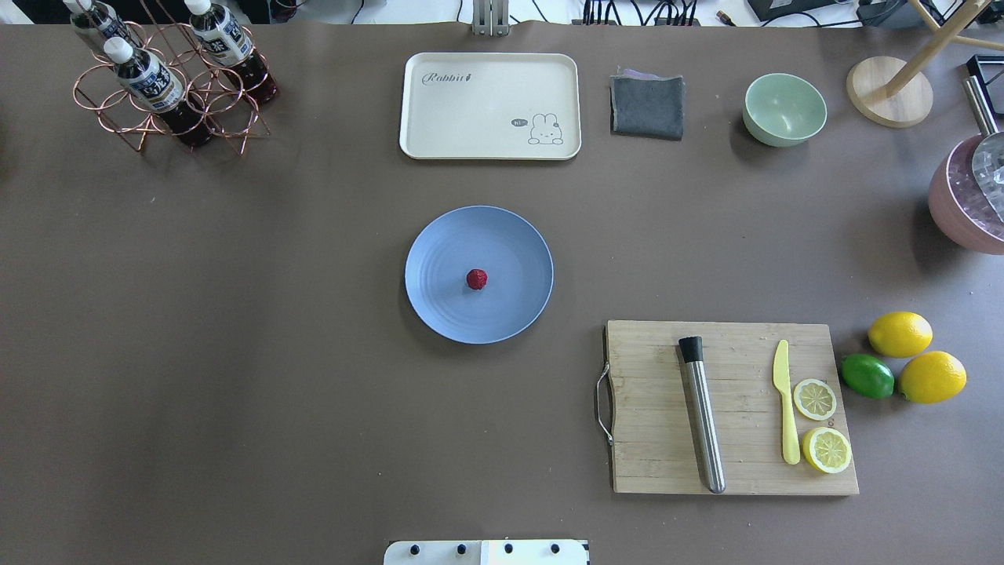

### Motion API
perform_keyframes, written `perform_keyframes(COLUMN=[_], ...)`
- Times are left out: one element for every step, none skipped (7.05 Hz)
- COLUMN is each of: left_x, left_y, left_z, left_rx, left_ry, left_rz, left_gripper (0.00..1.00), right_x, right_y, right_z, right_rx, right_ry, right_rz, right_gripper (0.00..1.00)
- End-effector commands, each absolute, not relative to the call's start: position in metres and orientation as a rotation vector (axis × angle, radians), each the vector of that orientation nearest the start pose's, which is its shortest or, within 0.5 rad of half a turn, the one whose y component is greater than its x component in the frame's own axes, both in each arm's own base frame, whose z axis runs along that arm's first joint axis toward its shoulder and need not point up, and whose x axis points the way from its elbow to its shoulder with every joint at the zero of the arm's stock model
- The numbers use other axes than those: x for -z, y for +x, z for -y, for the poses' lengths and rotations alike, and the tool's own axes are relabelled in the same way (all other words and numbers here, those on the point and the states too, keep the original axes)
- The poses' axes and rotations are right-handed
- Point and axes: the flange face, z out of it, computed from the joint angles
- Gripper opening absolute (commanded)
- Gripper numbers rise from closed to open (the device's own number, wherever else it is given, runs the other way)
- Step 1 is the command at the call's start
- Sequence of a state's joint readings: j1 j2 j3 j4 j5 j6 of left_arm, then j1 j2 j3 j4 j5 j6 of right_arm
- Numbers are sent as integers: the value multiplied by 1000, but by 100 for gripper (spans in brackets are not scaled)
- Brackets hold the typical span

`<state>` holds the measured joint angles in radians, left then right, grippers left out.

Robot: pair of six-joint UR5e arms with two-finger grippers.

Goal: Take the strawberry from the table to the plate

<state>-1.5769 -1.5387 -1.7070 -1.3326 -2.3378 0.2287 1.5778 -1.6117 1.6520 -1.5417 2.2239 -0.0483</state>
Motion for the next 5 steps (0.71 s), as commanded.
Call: perform_keyframes(left_x=[-632, -632, -633, -632, -632], left_y=[-71, -71, -72, -80, -82], left_z=[464, 464, 463, 462, 461], left_rx=[-149, -147, -145, -128, -125], left_ry=[-37, -37, -38, -29, -28], left_rz=[-776, -776, -777, -777, -777], left_gripper=[98, 98, 98, 98, 98], right_x=[-668, -666, -659, -653, -652], right_y=[86, 84, 80, 78, 77], right_z=[470, 472, 471, 468, 467], right_rx=[20, -5, -72, -83, -94], right_ry=[39, 25, -32, -45, -68], right_rz=[629, 653, 707, 748, 782], right_gripper=[100, 100, 100, 100, 100])
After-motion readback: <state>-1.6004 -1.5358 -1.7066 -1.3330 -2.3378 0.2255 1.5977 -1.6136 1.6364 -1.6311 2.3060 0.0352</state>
